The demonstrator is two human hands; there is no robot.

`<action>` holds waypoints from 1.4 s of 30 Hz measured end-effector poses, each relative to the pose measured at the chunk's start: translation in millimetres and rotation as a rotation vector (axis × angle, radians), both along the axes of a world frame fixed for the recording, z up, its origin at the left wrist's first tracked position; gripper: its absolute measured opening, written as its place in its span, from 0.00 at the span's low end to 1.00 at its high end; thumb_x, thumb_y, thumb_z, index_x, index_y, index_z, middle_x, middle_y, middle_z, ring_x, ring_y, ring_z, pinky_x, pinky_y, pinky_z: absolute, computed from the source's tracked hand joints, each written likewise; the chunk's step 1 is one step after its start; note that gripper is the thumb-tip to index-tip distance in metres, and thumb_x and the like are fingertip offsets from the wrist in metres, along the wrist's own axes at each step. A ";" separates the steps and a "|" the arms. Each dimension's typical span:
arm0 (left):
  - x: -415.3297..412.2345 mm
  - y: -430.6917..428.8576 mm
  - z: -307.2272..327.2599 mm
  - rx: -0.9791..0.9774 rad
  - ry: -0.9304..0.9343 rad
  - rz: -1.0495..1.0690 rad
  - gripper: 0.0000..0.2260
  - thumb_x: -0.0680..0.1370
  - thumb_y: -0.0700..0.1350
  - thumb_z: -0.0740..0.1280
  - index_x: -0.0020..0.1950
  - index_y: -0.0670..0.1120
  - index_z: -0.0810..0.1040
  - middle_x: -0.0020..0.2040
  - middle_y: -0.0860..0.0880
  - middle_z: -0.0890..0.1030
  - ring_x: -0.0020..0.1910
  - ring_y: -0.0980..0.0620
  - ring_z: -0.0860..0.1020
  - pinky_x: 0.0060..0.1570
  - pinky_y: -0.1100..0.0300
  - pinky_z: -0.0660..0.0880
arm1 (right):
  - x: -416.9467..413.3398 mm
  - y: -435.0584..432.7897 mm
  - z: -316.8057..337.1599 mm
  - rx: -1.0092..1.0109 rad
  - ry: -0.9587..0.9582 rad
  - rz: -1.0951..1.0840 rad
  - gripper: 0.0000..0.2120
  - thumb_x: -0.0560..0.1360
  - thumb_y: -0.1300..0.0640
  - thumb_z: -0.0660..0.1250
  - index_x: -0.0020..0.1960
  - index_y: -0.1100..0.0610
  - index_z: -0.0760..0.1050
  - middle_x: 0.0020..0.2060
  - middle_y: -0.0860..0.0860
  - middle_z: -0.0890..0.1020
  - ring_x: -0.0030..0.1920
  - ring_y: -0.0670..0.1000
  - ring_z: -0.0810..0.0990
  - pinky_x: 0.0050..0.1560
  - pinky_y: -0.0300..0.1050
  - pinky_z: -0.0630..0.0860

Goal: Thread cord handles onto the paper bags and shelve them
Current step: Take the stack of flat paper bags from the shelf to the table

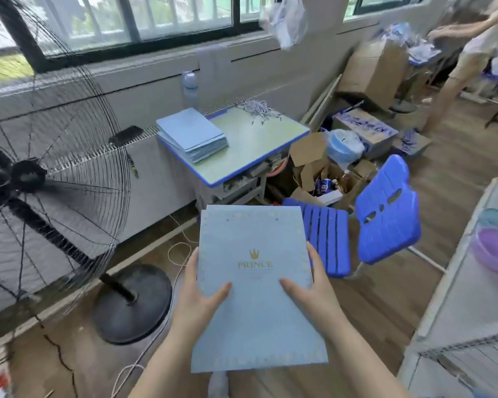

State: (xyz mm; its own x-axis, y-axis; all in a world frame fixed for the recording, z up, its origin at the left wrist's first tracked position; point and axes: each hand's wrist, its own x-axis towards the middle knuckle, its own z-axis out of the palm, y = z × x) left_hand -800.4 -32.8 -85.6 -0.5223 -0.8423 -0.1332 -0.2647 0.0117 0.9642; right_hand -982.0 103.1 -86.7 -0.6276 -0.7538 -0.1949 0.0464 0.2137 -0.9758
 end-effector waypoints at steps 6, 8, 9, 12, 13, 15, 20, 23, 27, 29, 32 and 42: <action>-32.4 -96.6 -6.6 0.019 -0.083 -0.051 0.41 0.66 0.54 0.75 0.74 0.59 0.56 0.65 0.63 0.71 0.64 0.57 0.72 0.62 0.52 0.70 | -27.8 -83.1 -7.8 -0.015 -0.017 -0.032 0.38 0.71 0.59 0.73 0.69 0.37 0.54 0.62 0.36 0.71 0.54 0.32 0.76 0.45 0.31 0.76; -49.7 -120.8 -9.8 0.047 -0.095 -0.062 0.43 0.63 0.57 0.73 0.74 0.60 0.56 0.62 0.67 0.71 0.62 0.58 0.73 0.63 0.50 0.71 | -40.6 -104.3 -12.9 -0.005 -0.056 -0.064 0.36 0.72 0.61 0.72 0.67 0.37 0.54 0.59 0.35 0.71 0.50 0.29 0.76 0.40 0.28 0.74; -59.1 -130.9 -11.1 0.058 -0.099 -0.063 0.43 0.63 0.58 0.73 0.73 0.61 0.56 0.63 0.65 0.72 0.62 0.57 0.73 0.63 0.49 0.71 | -48.6 -114.1 -13.5 -0.002 -0.062 -0.077 0.36 0.73 0.61 0.71 0.67 0.37 0.54 0.57 0.34 0.71 0.48 0.28 0.76 0.39 0.27 0.74; -94.1 -160.7 -20.1 0.081 -0.114 -0.053 0.44 0.63 0.58 0.74 0.74 0.59 0.56 0.67 0.60 0.71 0.63 0.57 0.73 0.63 0.49 0.71 | -83.8 -144.0 -20.0 0.020 -0.052 -0.088 0.35 0.73 0.62 0.71 0.66 0.37 0.54 0.56 0.35 0.73 0.47 0.29 0.77 0.37 0.27 0.74; -108.6 -170.7 -22.6 0.091 -0.100 -0.047 0.43 0.64 0.55 0.75 0.74 0.58 0.57 0.67 0.58 0.71 0.63 0.56 0.73 0.64 0.50 0.71 | -97.9 -154.9 -22.1 0.031 -0.050 -0.082 0.35 0.72 0.61 0.72 0.65 0.35 0.55 0.57 0.35 0.73 0.48 0.30 0.77 0.38 0.28 0.75; -140.7 -190.7 -25.8 0.104 -0.068 -0.021 0.43 0.64 0.52 0.76 0.74 0.57 0.58 0.67 0.57 0.72 0.62 0.56 0.74 0.64 0.51 0.70 | -131.1 -178.6 -27.0 0.034 -0.031 -0.075 0.35 0.72 0.60 0.72 0.63 0.33 0.56 0.58 0.35 0.73 0.51 0.31 0.77 0.40 0.30 0.76; -220.4 -235.4 -29.4 0.137 -0.048 0.051 0.45 0.60 0.57 0.73 0.74 0.57 0.58 0.62 0.59 0.73 0.60 0.57 0.74 0.61 0.55 0.71 | -220.7 -236.5 -27.2 0.046 -0.013 -0.003 0.34 0.72 0.60 0.73 0.65 0.33 0.59 0.61 0.38 0.75 0.56 0.37 0.77 0.49 0.38 0.78; -259.0 -260.5 -23.4 0.151 -0.084 0.093 0.46 0.59 0.57 0.72 0.75 0.56 0.58 0.62 0.57 0.73 0.60 0.56 0.74 0.58 0.59 0.69 | -268.2 -270.7 -20.0 0.075 0.030 0.062 0.40 0.69 0.54 0.75 0.73 0.41 0.58 0.62 0.37 0.75 0.61 0.41 0.76 0.59 0.51 0.76; -293.7 -304.2 -20.7 0.140 -0.091 0.128 0.46 0.58 0.61 0.71 0.74 0.56 0.58 0.65 0.55 0.74 0.59 0.55 0.76 0.58 0.57 0.71 | -311.1 -322.7 -20.2 0.074 0.029 0.109 0.40 0.69 0.55 0.75 0.73 0.42 0.57 0.59 0.31 0.75 0.61 0.38 0.75 0.58 0.44 0.76; -308.3 -327.6 -18.2 0.131 -0.077 0.150 0.42 0.63 0.56 0.73 0.74 0.55 0.59 0.66 0.54 0.74 0.61 0.56 0.75 0.59 0.59 0.70 | -326.9 -350.2 -21.2 0.075 0.047 0.134 0.39 0.70 0.59 0.74 0.72 0.42 0.57 0.57 0.27 0.74 0.59 0.35 0.75 0.57 0.40 0.75; -330.4 -364.9 -19.9 0.146 -0.045 0.163 0.37 0.70 0.46 0.75 0.72 0.58 0.58 0.67 0.55 0.72 0.62 0.56 0.74 0.58 0.60 0.70 | -349.2 -391.3 -24.9 0.099 0.042 0.140 0.42 0.65 0.51 0.75 0.74 0.43 0.57 0.63 0.36 0.75 0.62 0.40 0.75 0.62 0.50 0.74; -387.8 -497.7 -31.7 0.102 -0.166 0.140 0.50 0.57 0.65 0.69 0.76 0.53 0.55 0.70 0.55 0.67 0.67 0.56 0.70 0.66 0.55 0.67 | -404.2 -517.6 -39.3 0.092 0.012 0.112 0.48 0.61 0.47 0.75 0.75 0.46 0.55 0.68 0.42 0.71 0.63 0.41 0.74 0.65 0.49 0.72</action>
